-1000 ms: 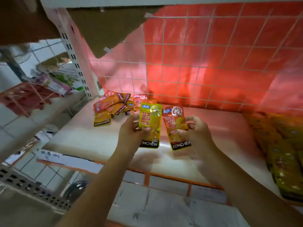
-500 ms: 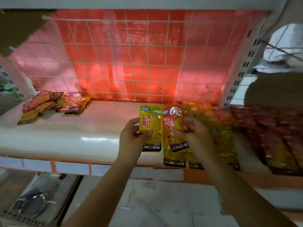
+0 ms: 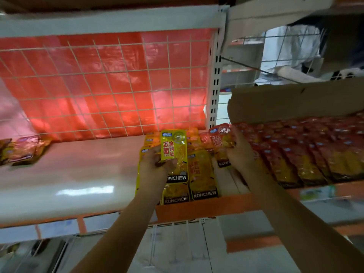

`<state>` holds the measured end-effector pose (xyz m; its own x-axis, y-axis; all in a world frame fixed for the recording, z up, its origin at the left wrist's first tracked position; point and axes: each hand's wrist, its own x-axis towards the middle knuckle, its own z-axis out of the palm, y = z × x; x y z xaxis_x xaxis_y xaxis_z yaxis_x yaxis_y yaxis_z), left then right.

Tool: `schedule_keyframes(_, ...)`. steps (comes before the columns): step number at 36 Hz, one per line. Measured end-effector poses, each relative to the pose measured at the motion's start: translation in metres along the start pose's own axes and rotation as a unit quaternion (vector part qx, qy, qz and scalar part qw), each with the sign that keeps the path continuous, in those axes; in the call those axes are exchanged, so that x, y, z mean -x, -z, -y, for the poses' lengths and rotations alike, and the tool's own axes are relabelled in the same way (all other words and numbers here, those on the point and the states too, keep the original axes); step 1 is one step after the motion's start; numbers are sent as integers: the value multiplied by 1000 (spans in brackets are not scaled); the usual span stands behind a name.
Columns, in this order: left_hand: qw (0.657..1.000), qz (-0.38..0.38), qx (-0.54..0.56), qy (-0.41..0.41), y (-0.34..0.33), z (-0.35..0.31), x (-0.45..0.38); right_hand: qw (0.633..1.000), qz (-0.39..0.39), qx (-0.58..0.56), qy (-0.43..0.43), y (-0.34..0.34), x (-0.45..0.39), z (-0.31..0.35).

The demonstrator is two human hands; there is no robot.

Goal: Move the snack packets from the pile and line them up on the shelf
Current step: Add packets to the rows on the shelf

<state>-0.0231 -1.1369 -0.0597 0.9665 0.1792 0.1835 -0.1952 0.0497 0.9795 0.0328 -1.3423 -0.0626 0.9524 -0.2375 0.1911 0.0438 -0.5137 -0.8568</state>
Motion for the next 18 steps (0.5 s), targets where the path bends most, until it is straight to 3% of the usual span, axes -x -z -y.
schedule_keyframes(5, 999, -17, -20, 18, 8, 5, -3, 983, 70, 165, 48, -16, -35, -2)
schedule_keyframes(7, 999, -22, -26, 19, 12, 5, -6, 956, 106, 273, 32, -21, -38, 1)
schedule_keyframes(10, 999, -35, -24, 22, 19, 3, -12, 927, 96, 355, 69, -28, -36, 1)
schedule_keyframes(14, 998, -42, -31, 19, 25, 3, -20, 904, 58, 410, 108, -41, -40, -12)
schedule_keyframes(18, 998, -43, -23, 27, 27, 3, -24, 936, 110, 320, 103, -57, -49, -10)
